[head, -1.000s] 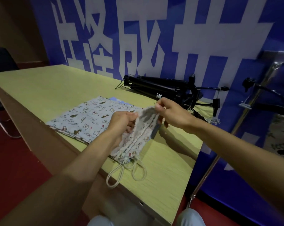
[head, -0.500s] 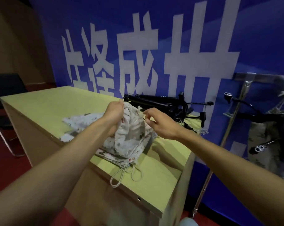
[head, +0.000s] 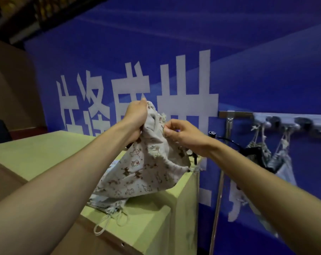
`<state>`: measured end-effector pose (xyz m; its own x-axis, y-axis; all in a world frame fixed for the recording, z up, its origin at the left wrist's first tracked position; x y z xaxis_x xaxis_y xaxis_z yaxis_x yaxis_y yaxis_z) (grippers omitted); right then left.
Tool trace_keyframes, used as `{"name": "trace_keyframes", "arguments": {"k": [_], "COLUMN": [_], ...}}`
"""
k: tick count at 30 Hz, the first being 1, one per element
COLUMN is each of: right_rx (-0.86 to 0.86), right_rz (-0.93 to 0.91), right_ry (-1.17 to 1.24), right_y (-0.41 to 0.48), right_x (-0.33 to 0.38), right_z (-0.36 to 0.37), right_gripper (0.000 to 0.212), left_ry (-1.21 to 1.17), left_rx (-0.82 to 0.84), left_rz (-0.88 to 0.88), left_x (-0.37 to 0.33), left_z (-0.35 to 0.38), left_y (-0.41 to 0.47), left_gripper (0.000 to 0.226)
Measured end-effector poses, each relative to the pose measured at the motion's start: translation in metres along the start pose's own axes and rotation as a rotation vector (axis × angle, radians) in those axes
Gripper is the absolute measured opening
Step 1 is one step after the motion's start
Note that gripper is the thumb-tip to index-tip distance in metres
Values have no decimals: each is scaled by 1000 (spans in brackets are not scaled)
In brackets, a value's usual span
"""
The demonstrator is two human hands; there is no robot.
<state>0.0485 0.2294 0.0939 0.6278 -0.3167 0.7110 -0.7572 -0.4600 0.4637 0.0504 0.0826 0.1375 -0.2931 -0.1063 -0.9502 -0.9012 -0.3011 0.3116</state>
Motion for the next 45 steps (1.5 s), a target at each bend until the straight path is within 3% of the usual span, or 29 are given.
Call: {"name": "trace_keyframes", "arguments": {"k": [6, 10, 13, 16, 18, 23, 26, 29, 31, 33, 38, 42, 45], "right_rx": [-115, -235, -135, 35, 117, 122, 111, 152, 162, 164, 273, 234, 216], "right_rz": [-17, -29, 32, 138, 188, 214, 185, 212, 229, 241, 319, 333, 306], "right_ry": [-211, -358, -626, -802, -817, -715, -736, -770, -814, -777, -729, -614, -528], "right_y": [-37, -55, -68, -80, -88, -97, -94, -94, -94, -92, -77, -64, -49], "right_x": [21, 37, 43, 38, 30, 13, 8, 2, -2, -8, -31, -50, -68], "right_z": [-91, -160, -187, -187, -183, -183, -183, -182, -179, -178, -157, -126, -96], "right_gripper": [17, 13, 10, 11, 14, 17, 16, 15, 16, 23, 27, 30, 29], "left_ry": [27, 264, 499, 785, 819, 874, 815, 712, 505, 407, 427, 208, 62], "left_rx": [143, 397, 601, 475, 340, 195, 274, 531, 864, 1073, 791, 679, 608], "left_rz": [61, 211, 310, 515, 579, 562, 442, 259, 42, -100, -23, -90, -182], "left_x": [-19, -30, -32, -19, -7, 14, 27, 39, 46, 53, 81, 106, 120], "left_z": [45, 80, 107, 121, 126, 136, 137, 133, 132, 128, 112, 83, 54], "left_y": [-12, -28, -43, -50, -53, -65, -62, -68, -81, -92, -72, -52, -37], "left_gripper": [30, 40, 43, 35, 32, 31, 40, 46, 25, 22, 22, 21, 46]}}
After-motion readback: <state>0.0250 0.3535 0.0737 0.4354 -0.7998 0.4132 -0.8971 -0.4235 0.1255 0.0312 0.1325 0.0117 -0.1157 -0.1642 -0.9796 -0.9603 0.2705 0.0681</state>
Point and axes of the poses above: each hand's wrist, its own y-axis towards the middle knuckle, its own z-axis out of the palm, x = y × z, the point moved 3 cm from there along y, towards the middle knuckle, and after that the axes turned 1 degree about -z, right-handed, at the moved point
